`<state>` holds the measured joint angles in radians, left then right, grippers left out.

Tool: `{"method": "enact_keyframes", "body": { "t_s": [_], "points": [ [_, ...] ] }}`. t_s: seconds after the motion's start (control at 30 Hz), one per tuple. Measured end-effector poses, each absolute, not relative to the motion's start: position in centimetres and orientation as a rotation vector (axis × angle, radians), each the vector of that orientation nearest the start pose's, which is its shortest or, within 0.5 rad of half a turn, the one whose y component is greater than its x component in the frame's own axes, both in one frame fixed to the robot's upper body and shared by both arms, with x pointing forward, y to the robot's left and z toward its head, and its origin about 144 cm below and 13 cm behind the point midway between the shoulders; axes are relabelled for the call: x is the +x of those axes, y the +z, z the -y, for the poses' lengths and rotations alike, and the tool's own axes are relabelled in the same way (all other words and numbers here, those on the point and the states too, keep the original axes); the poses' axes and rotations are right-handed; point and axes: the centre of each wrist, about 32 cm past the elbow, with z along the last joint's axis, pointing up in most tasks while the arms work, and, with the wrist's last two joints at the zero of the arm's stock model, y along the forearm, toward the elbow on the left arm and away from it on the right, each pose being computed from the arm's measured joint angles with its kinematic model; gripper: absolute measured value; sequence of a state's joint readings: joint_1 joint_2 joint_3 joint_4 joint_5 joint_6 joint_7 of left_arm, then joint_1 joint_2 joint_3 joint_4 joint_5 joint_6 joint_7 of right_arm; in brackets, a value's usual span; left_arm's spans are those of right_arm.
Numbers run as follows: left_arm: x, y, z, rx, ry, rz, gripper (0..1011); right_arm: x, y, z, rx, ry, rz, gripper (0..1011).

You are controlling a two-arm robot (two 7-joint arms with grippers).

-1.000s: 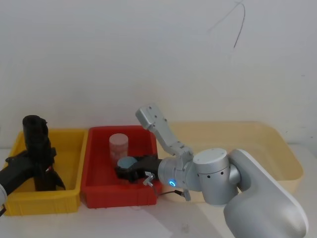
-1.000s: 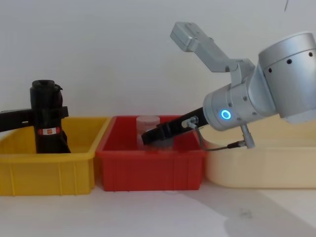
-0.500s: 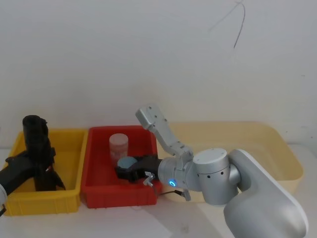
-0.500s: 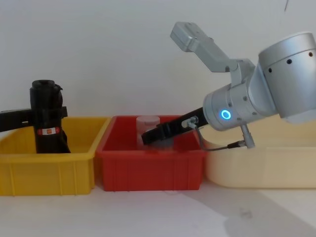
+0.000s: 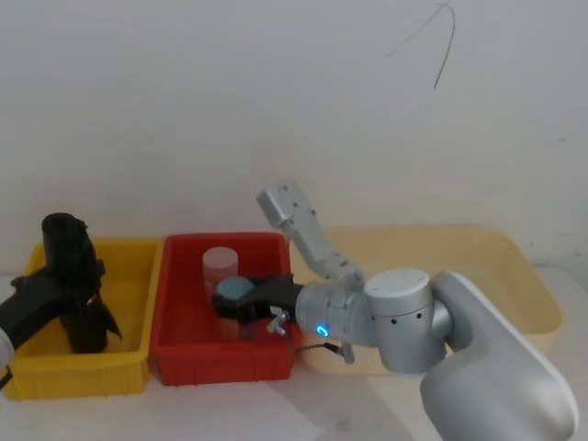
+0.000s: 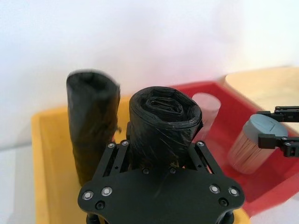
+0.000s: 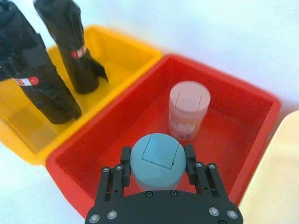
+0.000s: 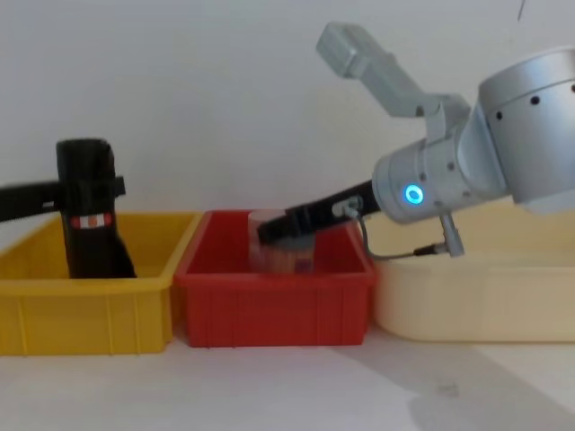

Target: Pick up the garbage bag with the one hand and transfer it to the other hand.

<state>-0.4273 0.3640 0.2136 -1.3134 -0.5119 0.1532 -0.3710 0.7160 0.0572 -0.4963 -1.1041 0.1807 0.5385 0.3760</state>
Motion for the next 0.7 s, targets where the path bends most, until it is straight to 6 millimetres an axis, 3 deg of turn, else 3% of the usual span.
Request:
{"method": "enact_keyframes", "body": {
  "t_s": [0.33, 0.43, 0.7],
  "points": [
    [57.8, 126.3, -28.7, -0.096, 1.037, 0.0, 423, 61.3, 129.9, 12.6, -0.264, -0.85, -0.089, 651],
    [58.6, 128.2, -27.9, -0.112, 0.996, 0.041, 423, 61.2, 131.0, 13.0, -0.226, -0.864, -0.066, 651],
    [60.8, 130.9, -26.5, -0.141, 0.913, 0.09, 423, 61.2, 133.9, 14.5, -0.149, -0.933, 0.013, 651]
  ]
}}
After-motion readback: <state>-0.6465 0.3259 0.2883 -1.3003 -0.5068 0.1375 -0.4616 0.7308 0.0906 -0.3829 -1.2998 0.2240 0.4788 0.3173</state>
